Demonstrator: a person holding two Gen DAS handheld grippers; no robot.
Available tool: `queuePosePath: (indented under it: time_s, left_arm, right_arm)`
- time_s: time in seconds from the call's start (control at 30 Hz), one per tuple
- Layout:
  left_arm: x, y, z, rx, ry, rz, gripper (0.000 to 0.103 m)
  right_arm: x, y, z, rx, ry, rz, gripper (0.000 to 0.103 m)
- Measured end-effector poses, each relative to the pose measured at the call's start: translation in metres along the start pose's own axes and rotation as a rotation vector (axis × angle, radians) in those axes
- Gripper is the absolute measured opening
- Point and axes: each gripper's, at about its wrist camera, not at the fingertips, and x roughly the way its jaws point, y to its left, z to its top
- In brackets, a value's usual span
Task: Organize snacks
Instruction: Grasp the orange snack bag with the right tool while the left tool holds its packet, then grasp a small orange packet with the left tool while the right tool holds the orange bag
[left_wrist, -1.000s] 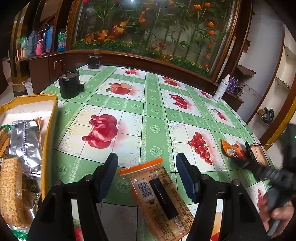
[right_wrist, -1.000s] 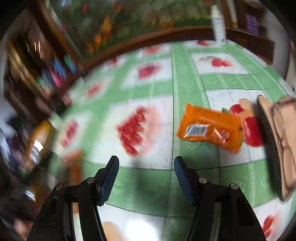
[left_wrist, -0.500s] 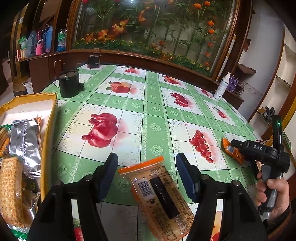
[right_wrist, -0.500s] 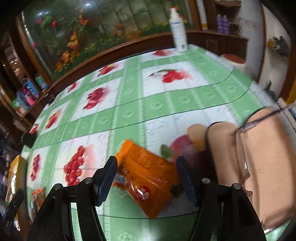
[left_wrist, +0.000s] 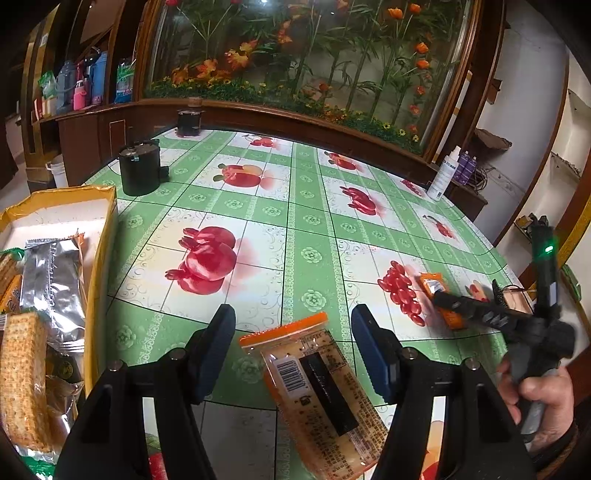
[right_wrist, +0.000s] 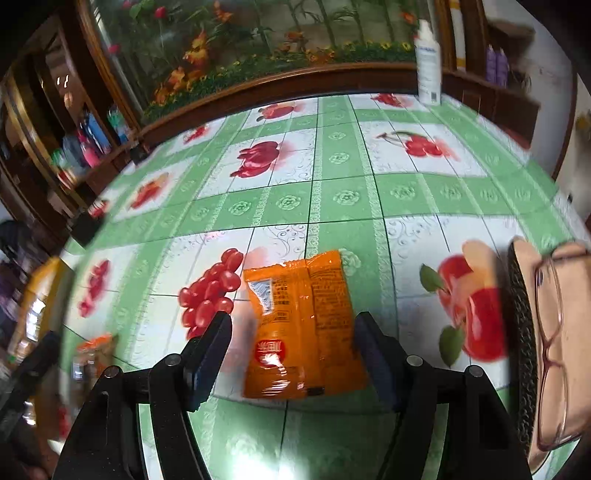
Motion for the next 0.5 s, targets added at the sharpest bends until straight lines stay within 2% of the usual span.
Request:
queuePosePath:
  time_s: [0.03,0.07,0.2,0.27,0.37,0.5]
  left_arm:
    - [-0.001,0.0,0.0,-0.006,0.001,-0.012,0.065]
    - [-0.002,0.0,-0.002,-0.008,0.007,-0.022,0.065]
    - [-0.013,0.0,-0.011,-0.031,0.021,-0.038,0.067]
    - [-0.018,-0.004,-0.015,-0.029,0.029,-0.04,0.072]
    - [-0.022,-0.012,-0.025,-0.014,0.068,-0.022,0.084]
    - [-0.01,-0.025,-0.036,0.017,0.137,0.022,0.084]
  right_arm:
    - [0.002,0.006,-0.001,-0.034,-0.003,-0.025,0.073]
    - [0.003,0.01,-0.004,-0.055,-0.011,-0.053,0.064]
    - [0.0,0.013,-0.01,-0.09,-0.029,-0.071,0.049]
    - [-0.003,0.013,-0.012,-0.092,-0.033,-0.063,0.044]
    - [-0.007,0.012,-0.014,-0.068,-0.032,-0.02,0.04]
    - [-0.014,0.015,-0.018,-0.064,-0.042,0.007,0.039]
